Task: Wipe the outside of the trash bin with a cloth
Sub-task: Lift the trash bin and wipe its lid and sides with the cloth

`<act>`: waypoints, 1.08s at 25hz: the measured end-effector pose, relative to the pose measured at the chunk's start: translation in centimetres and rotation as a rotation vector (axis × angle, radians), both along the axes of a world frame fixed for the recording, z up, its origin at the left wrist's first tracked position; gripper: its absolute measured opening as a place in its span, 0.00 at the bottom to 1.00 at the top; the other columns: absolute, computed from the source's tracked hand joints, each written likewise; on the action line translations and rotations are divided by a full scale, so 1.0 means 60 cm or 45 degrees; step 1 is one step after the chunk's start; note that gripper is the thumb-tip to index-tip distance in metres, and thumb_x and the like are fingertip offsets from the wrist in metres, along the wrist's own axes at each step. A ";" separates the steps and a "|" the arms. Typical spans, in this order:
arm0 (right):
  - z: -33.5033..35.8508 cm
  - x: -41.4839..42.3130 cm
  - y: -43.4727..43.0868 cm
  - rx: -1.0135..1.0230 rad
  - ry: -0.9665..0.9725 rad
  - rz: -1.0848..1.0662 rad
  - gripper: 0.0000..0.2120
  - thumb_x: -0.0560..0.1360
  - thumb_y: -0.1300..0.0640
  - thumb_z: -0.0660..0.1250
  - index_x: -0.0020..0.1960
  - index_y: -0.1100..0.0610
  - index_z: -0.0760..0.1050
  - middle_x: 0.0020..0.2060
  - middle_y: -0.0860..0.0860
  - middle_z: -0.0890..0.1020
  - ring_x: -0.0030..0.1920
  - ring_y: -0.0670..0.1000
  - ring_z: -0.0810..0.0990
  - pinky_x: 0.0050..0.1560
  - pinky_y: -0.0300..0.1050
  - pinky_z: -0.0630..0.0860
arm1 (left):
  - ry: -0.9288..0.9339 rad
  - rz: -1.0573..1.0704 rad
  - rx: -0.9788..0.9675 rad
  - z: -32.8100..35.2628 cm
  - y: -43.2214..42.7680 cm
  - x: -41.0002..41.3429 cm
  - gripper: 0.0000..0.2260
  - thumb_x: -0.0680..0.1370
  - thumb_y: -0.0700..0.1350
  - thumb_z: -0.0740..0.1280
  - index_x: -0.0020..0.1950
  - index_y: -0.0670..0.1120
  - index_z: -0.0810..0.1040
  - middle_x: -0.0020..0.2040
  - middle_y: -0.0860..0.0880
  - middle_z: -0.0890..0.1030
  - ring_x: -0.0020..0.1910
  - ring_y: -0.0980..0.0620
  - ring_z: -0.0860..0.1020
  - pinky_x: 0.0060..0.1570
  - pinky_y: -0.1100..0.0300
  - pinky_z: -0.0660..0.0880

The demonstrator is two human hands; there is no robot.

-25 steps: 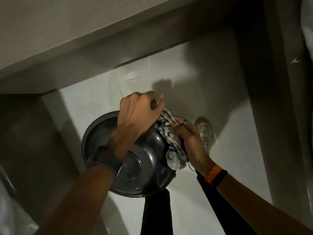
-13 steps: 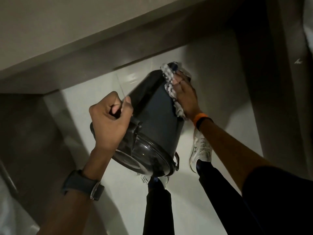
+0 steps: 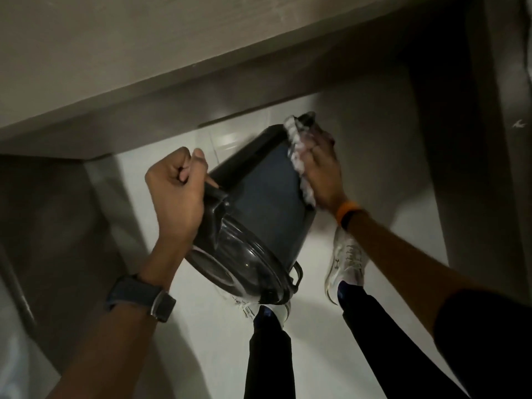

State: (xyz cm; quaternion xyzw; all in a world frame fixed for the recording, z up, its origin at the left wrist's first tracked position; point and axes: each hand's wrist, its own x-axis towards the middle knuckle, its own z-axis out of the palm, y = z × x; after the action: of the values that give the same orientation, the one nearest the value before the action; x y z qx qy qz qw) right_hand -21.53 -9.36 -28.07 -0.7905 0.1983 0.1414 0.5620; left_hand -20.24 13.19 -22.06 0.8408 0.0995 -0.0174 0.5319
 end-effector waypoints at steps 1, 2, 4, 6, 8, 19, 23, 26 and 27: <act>0.032 -0.045 0.024 0.049 -0.016 0.054 0.20 0.86 0.62 0.61 0.77 0.61 0.70 0.80 0.56 0.69 0.80 0.53 0.68 0.82 0.56 0.66 | 0.025 0.045 -0.017 0.006 -0.018 0.004 0.24 0.82 0.46 0.64 0.33 0.33 0.63 0.28 0.29 0.74 0.24 0.60 0.78 0.33 0.65 0.72; 0.063 -0.095 0.046 0.100 -0.081 0.124 0.22 0.86 0.57 0.61 0.79 0.55 0.68 0.82 0.51 0.65 0.82 0.49 0.65 0.82 0.53 0.65 | 0.066 0.084 -0.023 0.012 -0.037 0.008 0.24 0.82 0.48 0.64 0.33 0.33 0.63 0.28 0.29 0.74 0.24 0.58 0.78 0.33 0.60 0.75; 0.096 -0.148 0.065 0.116 -0.269 0.274 0.22 0.86 0.50 0.58 0.79 0.41 0.66 0.83 0.41 0.63 0.84 0.45 0.59 0.83 0.47 0.58 | 0.101 0.166 0.009 0.015 -0.059 0.027 0.25 0.82 0.51 0.65 0.33 0.35 0.66 0.28 0.33 0.77 0.25 0.53 0.80 0.38 0.50 0.80; 0.058 -0.109 0.035 0.000 -0.258 0.295 0.22 0.85 0.51 0.56 0.79 0.42 0.65 0.83 0.46 0.64 0.84 0.49 0.60 0.83 0.42 0.58 | -0.110 0.179 0.025 0.019 -0.067 0.055 0.23 0.83 0.53 0.65 0.37 0.37 0.72 0.31 0.39 0.81 0.32 0.47 0.83 0.42 0.44 0.81; -0.005 -0.024 -0.011 -0.102 -0.078 0.194 0.21 0.86 0.56 0.57 0.78 0.58 0.69 0.80 0.57 0.69 0.80 0.54 0.68 0.81 0.41 0.63 | -0.472 -0.117 0.234 0.025 -0.067 0.069 0.14 0.84 0.53 0.65 0.45 0.44 0.77 0.44 0.42 0.85 0.49 0.42 0.83 0.54 0.41 0.77; 0.021 -0.064 0.028 0.270 -0.241 0.047 0.21 0.85 0.53 0.59 0.77 0.54 0.70 0.79 0.52 0.70 0.80 0.55 0.69 0.81 0.51 0.68 | -0.791 -1.090 0.808 0.043 -0.129 0.062 0.17 0.84 0.45 0.66 0.36 0.43 0.80 0.32 0.45 0.81 0.36 0.45 0.79 0.44 0.51 0.72; -0.015 0.000 -0.018 0.262 -0.006 -0.304 0.19 0.87 0.62 0.57 0.77 0.62 0.69 0.75 0.57 0.75 0.76 0.54 0.74 0.80 0.50 0.69 | -0.510 -0.929 0.773 0.046 -0.141 0.042 0.20 0.83 0.43 0.66 0.31 0.44 0.74 0.26 0.47 0.73 0.29 0.45 0.75 0.43 0.50 0.73; 0.004 -0.020 -0.026 0.416 0.024 -0.180 0.21 0.87 0.60 0.59 0.79 0.60 0.67 0.75 0.50 0.74 0.69 0.39 0.75 0.75 0.36 0.72 | -0.371 -0.766 0.707 0.064 -0.127 0.037 0.24 0.82 0.44 0.67 0.27 0.51 0.65 0.24 0.53 0.65 0.25 0.50 0.69 0.38 0.55 0.70; 0.025 -0.053 -0.012 0.481 -0.005 -0.092 0.23 0.86 0.56 0.60 0.80 0.56 0.66 0.77 0.48 0.72 0.71 0.38 0.74 0.74 0.35 0.73 | -0.298 -0.693 0.670 0.070 -0.121 0.040 0.25 0.82 0.45 0.68 0.27 0.53 0.62 0.23 0.54 0.64 0.23 0.53 0.66 0.34 0.57 0.68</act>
State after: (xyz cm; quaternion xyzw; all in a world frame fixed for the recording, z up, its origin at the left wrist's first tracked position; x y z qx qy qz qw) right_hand -24.73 -10.08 -26.56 -0.6635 0.1953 0.1542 0.7055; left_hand -17.85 5.95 -17.86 0.9403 -0.1874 -0.0358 0.2818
